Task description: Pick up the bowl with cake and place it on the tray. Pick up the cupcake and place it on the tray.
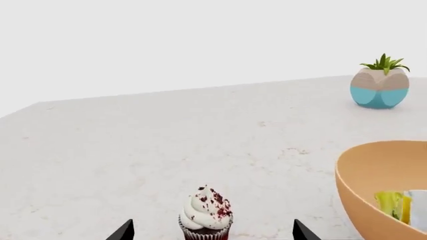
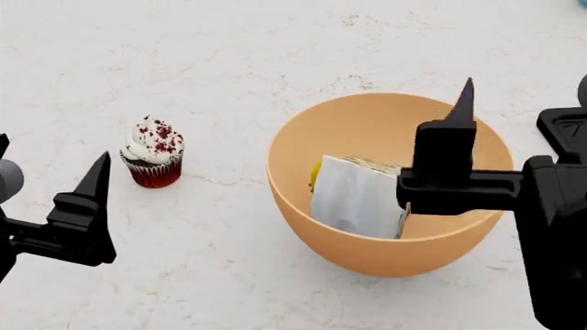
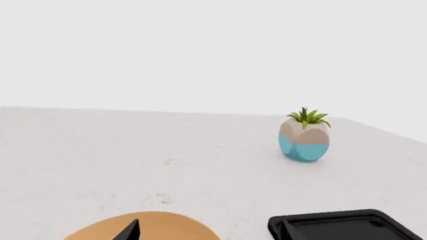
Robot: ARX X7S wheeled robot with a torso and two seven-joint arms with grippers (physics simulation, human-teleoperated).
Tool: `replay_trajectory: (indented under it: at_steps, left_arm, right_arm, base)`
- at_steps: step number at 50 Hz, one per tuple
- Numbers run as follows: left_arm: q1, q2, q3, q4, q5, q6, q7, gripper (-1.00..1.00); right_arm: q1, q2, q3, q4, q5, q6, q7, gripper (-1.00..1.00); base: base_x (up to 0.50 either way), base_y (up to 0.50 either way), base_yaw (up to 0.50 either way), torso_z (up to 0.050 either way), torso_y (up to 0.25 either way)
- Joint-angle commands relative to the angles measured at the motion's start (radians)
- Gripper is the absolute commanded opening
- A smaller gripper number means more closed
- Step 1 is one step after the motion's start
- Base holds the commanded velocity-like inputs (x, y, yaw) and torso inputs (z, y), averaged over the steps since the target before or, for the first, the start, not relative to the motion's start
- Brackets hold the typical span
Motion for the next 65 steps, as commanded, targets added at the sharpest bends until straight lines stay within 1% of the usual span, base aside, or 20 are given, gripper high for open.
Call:
replay_trajectory:
  at_steps: [1, 3, 5, 6, 7, 8, 13, 14, 18, 23, 26, 32, 36, 43, 49, 65]
  left_arm:
    - [-0.045, -0.003, -0.004, -0.062, -0.029, -0.019, 0.003, 1.0]
    - [-0.033, -0.005, 0.011, -0.069, -0.014, 0.003, 0.012, 1.0]
    - [-0.028, -0.008, 0.018, -0.074, -0.007, 0.014, 0.017, 1.0]
    - [-0.026, -0.009, 0.021, -0.078, -0.004, 0.018, 0.019, 1.0]
    - [-0.026, -0.01, 0.022, -0.079, -0.005, 0.019, 0.019, 1.0]
    - [-0.03, -0.008, 0.018, -0.076, -0.012, 0.011, 0.012, 1.0]
    - [-0.029, -0.01, 0.025, -0.078, -0.012, 0.017, 0.011, 1.0]
    - [-0.022, -0.012, 0.032, -0.08, -0.007, 0.022, 0.013, 1.0]
    - [-0.025, -0.015, 0.031, -0.085, -0.009, 0.025, 0.013, 1.0]
    - [-0.02, -0.023, 0.035, -0.091, -0.005, 0.036, 0.017, 1.0]
    - [-0.014, -0.027, 0.035, -0.091, -0.005, 0.041, 0.017, 1.0]
    - [-0.01, -0.028, 0.05, -0.095, 0.001, 0.052, 0.017, 1.0]
    - [-0.005, -0.029, 0.054, -0.094, 0.002, 0.056, 0.015, 1.0]
    - [-0.009, -0.031, 0.072, -0.104, 0.011, 0.066, 0.014, 1.0]
    - [-0.007, -0.034, 0.082, -0.109, 0.018, 0.073, 0.012, 1.0]
    - [0.0, -0.041, 0.102, -0.119, 0.023, 0.093, 0.014, 1.0]
  right_arm:
    - [0.598, -0.09, -0.309, 0.464, 0.339, 0.276, 0.112, 1.0]
    - [0.695, -0.135, -0.383, 0.608, 0.356, 0.339, 0.134, 1.0]
    - [0.73, -0.167, -0.416, 0.686, 0.385, 0.379, 0.1, 1.0]
    - [0.757, -0.192, -0.443, 0.765, 0.381, 0.403, 0.083, 1.0]
    - [0.758, -0.193, -0.444, 0.767, 0.379, 0.403, 0.08, 1.0]
    - [0.8, -0.226, -0.503, 0.851, 0.343, 0.467, 0.07, 1.0]
    - [0.856, -0.296, -0.572, 1.059, 0.274, 0.519, 0.0, 1.0]
    - [0.868, -0.319, -0.585, 1.142, 0.277, 0.518, -0.011, 1.0]
    - [0.88, -0.346, -0.63, 1.216, 0.231, 0.544, -0.039, 1.0]
    - [0.903, -0.381, -0.678, 1.337, 0.149, 0.553, -0.125, 1.0]
    - [0.907, -0.396, -0.707, 1.374, 0.111, 0.559, -0.161, 1.0]
    - [0.87, -0.39, -0.735, 1.368, 0.066, 0.544, -0.219, 1.0]
    - [0.836, -0.38, -0.754, 1.335, 0.008, 0.505, -0.302, 1.0]
    - [0.803, -0.383, -0.761, 1.37, 0.005, 0.49, -0.355, 1.0]
    - [0.791, -0.391, -0.782, 1.396, -0.041, 0.459, -0.444, 1.0]
    - [0.771, -0.404, -0.826, 1.45, -0.098, 0.431, -0.537, 1.0]
  base:
    - [0.0, 0.0, 0.0, 0.0, 0.0]
    - [0.0, 0.0, 0.0, 0.0, 0.0]
    - [0.0, 0.0, 0.0, 0.0, 0.0]
    - [0.0, 0.0, 0.0, 0.0, 0.0]
    - [0.0, 0.0, 0.0, 0.0, 0.0]
    - [0.0, 0.0, 0.0, 0.0, 0.0]
    - [0.0, 0.0, 0.0, 0.0, 0.0]
    - [0.0, 0.0, 0.0, 0.0, 0.0]
    - [0.0, 0.0, 0.0, 0.0, 0.0]
    - [0.0, 0.0, 0.0, 0.0, 0.0]
    - [0.0, 0.0, 0.0, 0.0, 0.0]
    - [0.0, 0.0, 0.0, 0.0, 0.0]
    - [0.0, 0.0, 0.0, 0.0, 0.0]
    - [0.0, 0.0, 0.0, 0.0, 0.0]
    - [0.0, 0.0, 0.0, 0.0, 0.0]
    - [0.0, 0.0, 0.0, 0.0, 0.0]
